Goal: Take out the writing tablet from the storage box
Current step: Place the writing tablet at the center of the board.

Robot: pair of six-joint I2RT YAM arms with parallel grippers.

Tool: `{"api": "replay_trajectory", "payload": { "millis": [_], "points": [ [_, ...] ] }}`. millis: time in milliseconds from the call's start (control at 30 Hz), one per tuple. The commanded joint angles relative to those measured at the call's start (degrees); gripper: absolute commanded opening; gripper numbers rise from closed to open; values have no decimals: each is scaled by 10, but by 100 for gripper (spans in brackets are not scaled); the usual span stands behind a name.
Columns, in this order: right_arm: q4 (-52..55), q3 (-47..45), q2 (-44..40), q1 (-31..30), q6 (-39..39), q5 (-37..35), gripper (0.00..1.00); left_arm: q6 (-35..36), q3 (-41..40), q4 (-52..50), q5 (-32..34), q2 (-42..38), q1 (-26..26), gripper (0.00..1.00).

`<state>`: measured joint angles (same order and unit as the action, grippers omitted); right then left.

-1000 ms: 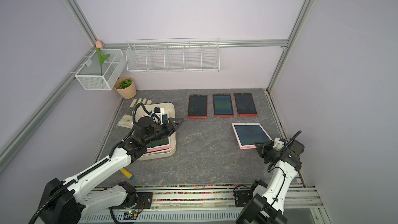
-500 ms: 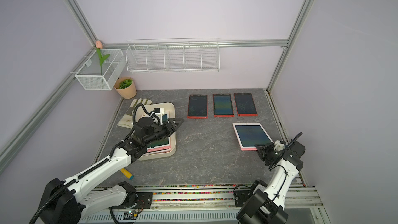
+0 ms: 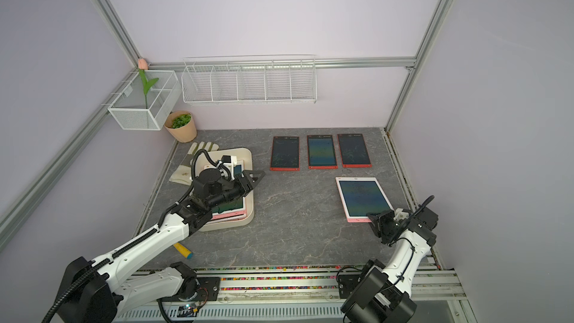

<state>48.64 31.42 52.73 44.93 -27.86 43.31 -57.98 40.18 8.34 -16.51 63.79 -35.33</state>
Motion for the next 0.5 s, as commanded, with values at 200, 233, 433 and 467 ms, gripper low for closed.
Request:
{"api": "replay_trajectory", "payload": {
  "millis": [200,233,433,467],
  "points": [
    [16,-9,8,6,22,-16,35,5,-8,2,-1,-10,7,58],
    [16,-7,10,6,23,-17,35,4,-8,2,-1,-11,8,58],
    [15,-5,23,7,25,-23,39,4,-10,1,-1,-17,9,58],
    [15,-5,24,7,25,-24,39,4,-10,1,-1,-17,9,58]
  ]
}}
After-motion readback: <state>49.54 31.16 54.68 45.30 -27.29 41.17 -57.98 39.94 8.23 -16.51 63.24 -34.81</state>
